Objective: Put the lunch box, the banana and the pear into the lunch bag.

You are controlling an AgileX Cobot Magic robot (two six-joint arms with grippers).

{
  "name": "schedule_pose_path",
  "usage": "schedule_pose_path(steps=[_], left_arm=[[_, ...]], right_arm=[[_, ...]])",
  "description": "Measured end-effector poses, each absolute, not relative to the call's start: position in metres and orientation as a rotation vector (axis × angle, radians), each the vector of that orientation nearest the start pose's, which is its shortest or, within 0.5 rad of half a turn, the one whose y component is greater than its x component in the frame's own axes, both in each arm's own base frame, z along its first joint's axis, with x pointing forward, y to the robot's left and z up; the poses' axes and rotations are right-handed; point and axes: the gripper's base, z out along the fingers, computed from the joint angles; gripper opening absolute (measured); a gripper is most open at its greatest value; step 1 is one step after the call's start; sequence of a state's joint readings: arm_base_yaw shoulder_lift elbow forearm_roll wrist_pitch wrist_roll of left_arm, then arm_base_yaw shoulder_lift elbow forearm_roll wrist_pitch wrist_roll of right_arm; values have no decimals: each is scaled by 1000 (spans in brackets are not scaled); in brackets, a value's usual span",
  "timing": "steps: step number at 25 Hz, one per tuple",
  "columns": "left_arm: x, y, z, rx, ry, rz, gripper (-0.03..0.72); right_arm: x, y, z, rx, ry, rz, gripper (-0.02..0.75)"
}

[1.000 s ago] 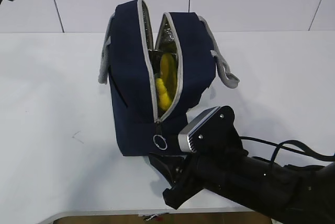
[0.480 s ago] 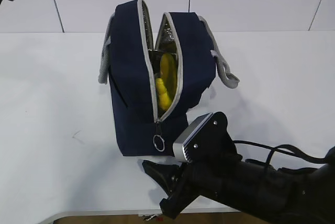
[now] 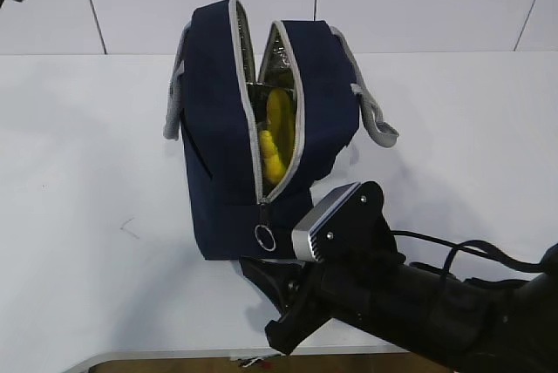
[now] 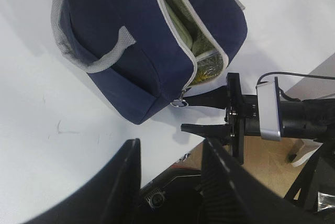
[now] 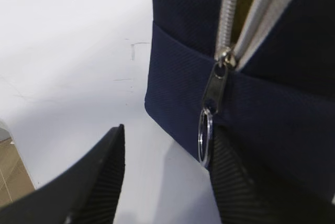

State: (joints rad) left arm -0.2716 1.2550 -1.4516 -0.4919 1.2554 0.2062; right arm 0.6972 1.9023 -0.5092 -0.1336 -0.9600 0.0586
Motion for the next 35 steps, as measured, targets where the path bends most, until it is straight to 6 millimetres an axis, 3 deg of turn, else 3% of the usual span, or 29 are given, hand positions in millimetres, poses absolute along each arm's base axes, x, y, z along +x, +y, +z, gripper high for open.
schedule_pose_path(steps=[6,16,22,29,35], left_arm=[[212,-102,429,578,2419,-678,297],[212,-102,429,578,2419,-678,297],[212,-102,429,578,2419,-678,290],[212,-102,429,578,2419,-678,276],[212,-102,429,578,2419,-678,276]], right_arm=[[224,200,110,-743,1812,554,326],[226,198,106,-704,1840,535,302],[227,198,107,-693,1833,535,225],[230,198,108,-673,1832,530,209],[230,197,108,-660,1836,527,102]])
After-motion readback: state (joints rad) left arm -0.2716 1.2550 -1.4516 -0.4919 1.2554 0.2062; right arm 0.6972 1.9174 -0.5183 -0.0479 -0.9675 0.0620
